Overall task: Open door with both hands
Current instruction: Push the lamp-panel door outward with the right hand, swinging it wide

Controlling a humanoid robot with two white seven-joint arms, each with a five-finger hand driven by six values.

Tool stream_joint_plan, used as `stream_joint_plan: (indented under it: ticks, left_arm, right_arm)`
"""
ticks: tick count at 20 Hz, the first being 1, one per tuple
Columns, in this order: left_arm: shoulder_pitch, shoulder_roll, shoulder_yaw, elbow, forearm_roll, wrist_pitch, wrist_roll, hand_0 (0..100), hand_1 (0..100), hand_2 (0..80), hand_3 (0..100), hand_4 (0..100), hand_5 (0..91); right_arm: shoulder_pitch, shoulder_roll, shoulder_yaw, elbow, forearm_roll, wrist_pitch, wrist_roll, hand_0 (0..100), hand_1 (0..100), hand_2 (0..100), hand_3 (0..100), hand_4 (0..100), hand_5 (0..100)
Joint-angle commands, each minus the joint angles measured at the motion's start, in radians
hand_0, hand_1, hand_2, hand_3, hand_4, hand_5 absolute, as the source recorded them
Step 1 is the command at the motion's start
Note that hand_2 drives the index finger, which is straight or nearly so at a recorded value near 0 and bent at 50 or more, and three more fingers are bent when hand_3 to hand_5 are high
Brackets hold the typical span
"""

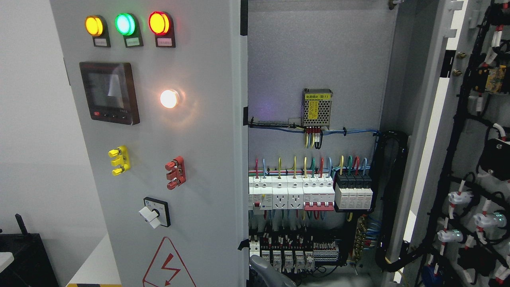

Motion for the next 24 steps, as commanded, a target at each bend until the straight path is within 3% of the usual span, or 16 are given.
stream_joint_plan:
  ticks: [1, 7, 24]
  left_arm:
    - [0.0, 0.0, 0.0, 0.0, 0.0, -0.001, 0.0, 0, 0, 0.0, 0, 3, 0.0]
    - [0.0, 0.0, 0.0, 0.0, 0.0, 0.0, 0.0, 0, 0, 0.0, 0, 3, 0.0]
    - [0.0, 0.0, 0.0, 0.0, 0.0, 0.0, 0.0, 0, 0, 0.0, 0, 3, 0.0]
  right_arm:
    - [0.012, 0.008, 0.047, -0.084, -0.016, 0.003, 0.0, 11, 0, 0, 0, 0, 0]
    - [0.022, 0.01, 0.082, -0.112, -0.017, 0.003, 0.0, 11, 0, 0, 0, 0, 0]
    - [0.031, 0.062, 0.211, -0.143, -0.017, 0.003, 0.0, 11, 0, 0, 0, 0, 0]
